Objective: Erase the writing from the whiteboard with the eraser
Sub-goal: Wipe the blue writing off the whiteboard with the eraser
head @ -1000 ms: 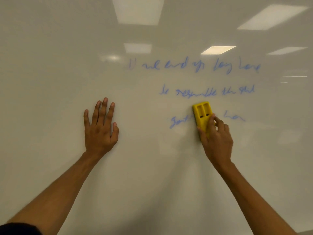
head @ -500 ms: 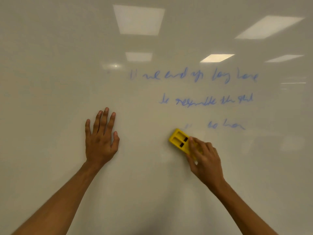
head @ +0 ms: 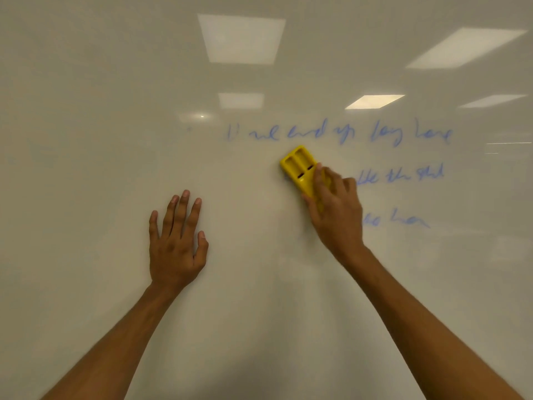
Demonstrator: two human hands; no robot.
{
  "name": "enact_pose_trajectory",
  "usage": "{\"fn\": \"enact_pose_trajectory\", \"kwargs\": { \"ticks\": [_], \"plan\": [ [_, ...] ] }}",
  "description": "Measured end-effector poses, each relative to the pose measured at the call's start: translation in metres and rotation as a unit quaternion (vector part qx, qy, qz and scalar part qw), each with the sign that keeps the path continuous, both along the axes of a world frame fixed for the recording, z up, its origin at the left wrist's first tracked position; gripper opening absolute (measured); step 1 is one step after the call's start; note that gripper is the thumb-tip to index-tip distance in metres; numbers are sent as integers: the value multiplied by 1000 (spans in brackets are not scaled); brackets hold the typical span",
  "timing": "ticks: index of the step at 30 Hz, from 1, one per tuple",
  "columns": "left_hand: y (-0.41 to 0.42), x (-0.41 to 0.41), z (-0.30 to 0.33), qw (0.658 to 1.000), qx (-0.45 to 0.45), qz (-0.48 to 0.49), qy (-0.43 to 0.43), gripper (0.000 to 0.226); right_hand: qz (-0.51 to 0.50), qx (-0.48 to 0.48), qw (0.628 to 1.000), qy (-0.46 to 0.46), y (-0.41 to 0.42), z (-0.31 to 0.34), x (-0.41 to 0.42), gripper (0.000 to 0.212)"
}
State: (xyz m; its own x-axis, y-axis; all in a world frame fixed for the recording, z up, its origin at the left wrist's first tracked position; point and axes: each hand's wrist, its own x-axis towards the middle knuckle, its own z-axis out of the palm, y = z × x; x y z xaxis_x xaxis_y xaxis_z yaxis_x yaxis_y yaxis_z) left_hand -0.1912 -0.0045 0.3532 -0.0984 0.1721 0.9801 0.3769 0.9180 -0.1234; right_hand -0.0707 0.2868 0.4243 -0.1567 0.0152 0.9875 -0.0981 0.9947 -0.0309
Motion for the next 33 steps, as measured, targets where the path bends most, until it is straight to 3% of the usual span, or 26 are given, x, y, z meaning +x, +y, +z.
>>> {"fn": "enact_pose_trajectory", "kwargs": {
  "ticks": [4,7,11,14,18,24,28,33],
  "plan": [
    [-1,1,-1,1000,0,3,1,68,24,140,989,-41,-3,-57,5,52],
    [-1,2,0,1000,-2,1,-1,67,13,175,983,-49,23,-95,10,48],
    [-1,1,-1,1000,1,3,1,67,-49,123,991,-22,58,-91,13,47],
    [-1,1,-1,1000,0,5,0,68,-84,56,995,6,62,-54,11,50],
    [0,2,0,1000,1,7,-1,67,-70,34,996,31,43,2,4,54],
    [0,5,0,1000,5,7,-1,66,-24,143,989,6,14,-19,0,53],
    [1,7,0,1000,5,4,-7,66,-53,180,982,29,41,-45,1,43],
    [0,6,0,1000,6,6,-2,65,-115,56,991,47,50,-1,-3,44]
  ]
}}
